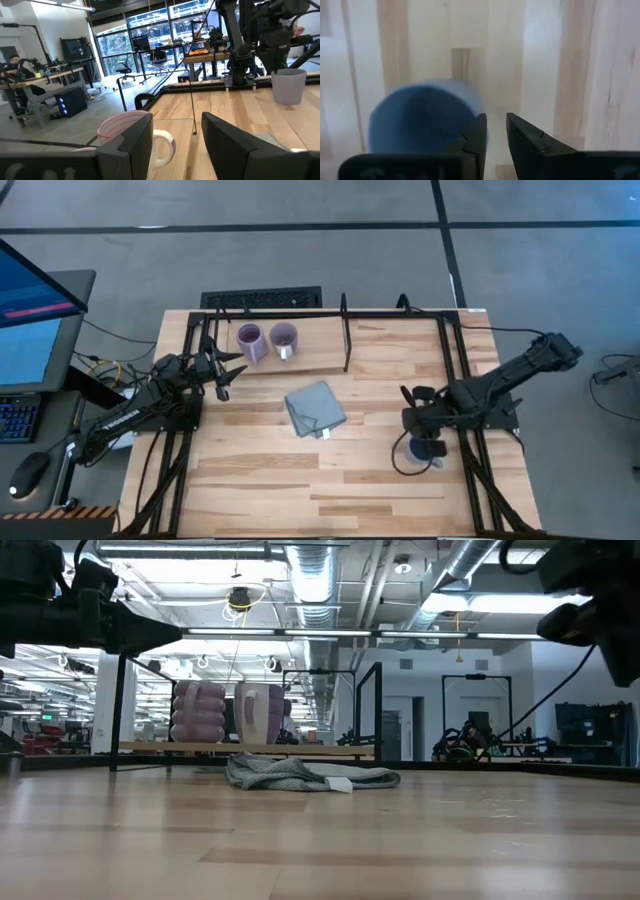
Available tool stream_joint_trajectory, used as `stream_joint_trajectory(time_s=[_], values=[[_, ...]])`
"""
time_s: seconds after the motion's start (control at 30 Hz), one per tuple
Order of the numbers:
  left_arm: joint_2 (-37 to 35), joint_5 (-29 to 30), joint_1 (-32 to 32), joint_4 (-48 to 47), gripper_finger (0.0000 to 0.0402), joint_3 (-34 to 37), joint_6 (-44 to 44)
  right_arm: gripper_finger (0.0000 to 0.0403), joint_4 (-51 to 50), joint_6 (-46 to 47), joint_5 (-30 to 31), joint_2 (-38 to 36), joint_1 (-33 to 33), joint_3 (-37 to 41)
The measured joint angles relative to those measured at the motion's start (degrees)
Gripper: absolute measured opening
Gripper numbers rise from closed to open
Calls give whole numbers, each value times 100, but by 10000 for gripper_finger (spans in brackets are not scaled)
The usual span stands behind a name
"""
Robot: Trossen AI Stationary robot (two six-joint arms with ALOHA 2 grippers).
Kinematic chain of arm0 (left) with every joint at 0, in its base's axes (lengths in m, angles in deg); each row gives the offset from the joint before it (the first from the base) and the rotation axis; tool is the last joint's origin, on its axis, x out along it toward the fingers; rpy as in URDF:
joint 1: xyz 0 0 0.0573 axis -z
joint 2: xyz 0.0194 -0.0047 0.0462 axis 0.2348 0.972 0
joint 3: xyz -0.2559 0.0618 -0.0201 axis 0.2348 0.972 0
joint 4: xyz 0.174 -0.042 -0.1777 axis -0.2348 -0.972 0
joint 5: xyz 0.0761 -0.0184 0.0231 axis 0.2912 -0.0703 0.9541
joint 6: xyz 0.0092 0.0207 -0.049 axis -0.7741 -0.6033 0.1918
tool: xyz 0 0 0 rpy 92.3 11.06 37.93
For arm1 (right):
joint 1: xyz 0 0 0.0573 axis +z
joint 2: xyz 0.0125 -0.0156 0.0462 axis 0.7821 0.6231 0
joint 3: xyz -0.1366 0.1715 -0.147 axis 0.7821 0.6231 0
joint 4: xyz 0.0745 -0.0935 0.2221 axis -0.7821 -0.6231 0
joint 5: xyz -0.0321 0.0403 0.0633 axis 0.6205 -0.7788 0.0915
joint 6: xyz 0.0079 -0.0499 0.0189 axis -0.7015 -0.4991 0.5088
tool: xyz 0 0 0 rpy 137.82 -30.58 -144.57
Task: Stack small to large cups/mugs on shelf
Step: Put the blue mug on the shelf
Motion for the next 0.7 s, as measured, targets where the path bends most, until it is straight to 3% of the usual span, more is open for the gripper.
stream_joint_trajectory(time_s=[0.3,0.6,0.7], values=[[0,17,0,-2,162,0,-23,100,59,31,-7,98,-470,-2],[0,21,0,-2,162,0,-23,168,71,-61,-5,74,-677,-2],[0,23,0,-2,162,0,-23,185,168,363,-13,74,-659,-2]])
